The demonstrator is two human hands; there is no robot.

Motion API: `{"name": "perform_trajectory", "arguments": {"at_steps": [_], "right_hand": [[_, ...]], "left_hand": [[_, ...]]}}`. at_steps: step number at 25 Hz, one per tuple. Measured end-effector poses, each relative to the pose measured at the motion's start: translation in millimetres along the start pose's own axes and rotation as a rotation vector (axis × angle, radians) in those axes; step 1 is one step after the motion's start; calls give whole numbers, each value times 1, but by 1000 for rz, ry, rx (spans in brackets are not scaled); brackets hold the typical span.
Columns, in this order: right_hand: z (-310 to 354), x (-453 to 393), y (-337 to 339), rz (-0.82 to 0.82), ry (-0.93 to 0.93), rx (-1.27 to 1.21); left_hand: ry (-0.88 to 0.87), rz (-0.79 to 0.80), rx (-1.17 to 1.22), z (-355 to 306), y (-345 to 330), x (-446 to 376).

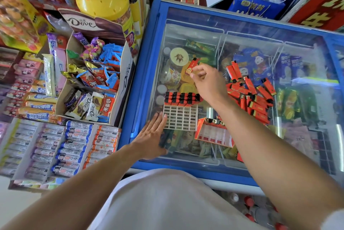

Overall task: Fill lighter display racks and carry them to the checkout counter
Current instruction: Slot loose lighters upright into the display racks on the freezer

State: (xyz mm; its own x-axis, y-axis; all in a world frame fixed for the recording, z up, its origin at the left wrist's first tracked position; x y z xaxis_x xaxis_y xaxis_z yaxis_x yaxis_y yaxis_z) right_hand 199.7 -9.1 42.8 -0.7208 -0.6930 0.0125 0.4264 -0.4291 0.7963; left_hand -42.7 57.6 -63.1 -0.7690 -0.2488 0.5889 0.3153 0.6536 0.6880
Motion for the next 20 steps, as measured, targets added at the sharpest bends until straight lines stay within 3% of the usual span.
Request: {"name": "perform_trajectory", "arguments": {"at_steps": [6, 9, 12, 15, 20], "right_hand": [[-35, -81, -47, 208, -329, 40], [-49, -96, -55, 247, -304, 67], [-60, -100, -53, 252, -393, 0], [-64, -84, -40, 175, -438, -88], [-45, -20, 10, -125, -215, -210]], "left_hand": [[20, 47, -23, -2, 4, -2], [21, 52, -17, -2, 3, -1], [21, 50, -24, -3, 2, -1], [14, 61, -29, -2, 3, -2], [12, 55, -7, -3, 3, -1]]}}
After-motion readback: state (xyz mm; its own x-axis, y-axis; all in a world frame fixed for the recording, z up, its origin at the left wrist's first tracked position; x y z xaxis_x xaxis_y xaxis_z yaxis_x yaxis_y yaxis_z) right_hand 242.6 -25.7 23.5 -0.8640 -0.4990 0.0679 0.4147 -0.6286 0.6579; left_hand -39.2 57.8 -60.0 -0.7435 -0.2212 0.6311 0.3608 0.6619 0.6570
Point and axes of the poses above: each hand's wrist, its own x-axis away from the middle knuckle, its own y-axis out of the back of the hand, z = x × y, the point moved 2 cm from there along -x, towards the middle knuckle, and after that the axes turned 8 degrees about y, right-handed, at the moved point
